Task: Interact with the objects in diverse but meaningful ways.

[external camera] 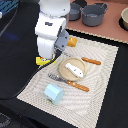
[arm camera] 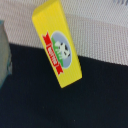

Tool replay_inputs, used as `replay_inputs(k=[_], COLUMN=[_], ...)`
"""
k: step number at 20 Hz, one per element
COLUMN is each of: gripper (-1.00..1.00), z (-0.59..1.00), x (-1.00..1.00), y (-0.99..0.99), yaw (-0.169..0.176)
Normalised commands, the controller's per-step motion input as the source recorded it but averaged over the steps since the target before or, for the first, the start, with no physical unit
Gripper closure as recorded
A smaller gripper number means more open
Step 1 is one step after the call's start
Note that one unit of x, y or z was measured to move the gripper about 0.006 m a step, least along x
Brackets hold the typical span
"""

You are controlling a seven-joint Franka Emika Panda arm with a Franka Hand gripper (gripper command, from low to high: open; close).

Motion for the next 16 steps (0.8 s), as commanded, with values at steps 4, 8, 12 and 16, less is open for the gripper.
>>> replay_inputs(k=[4, 8, 12, 16], gripper=[-1.00, -1.00, -1.00, -1.00], z=[-0.19, -0.34, -0.39, -0.45], x=[0.00, -0.03, -0.17, -0.39], y=[-0.10, -0.12, -0.04, -0.01], yaw=[0.004, 0.016, 0.026, 0.049])
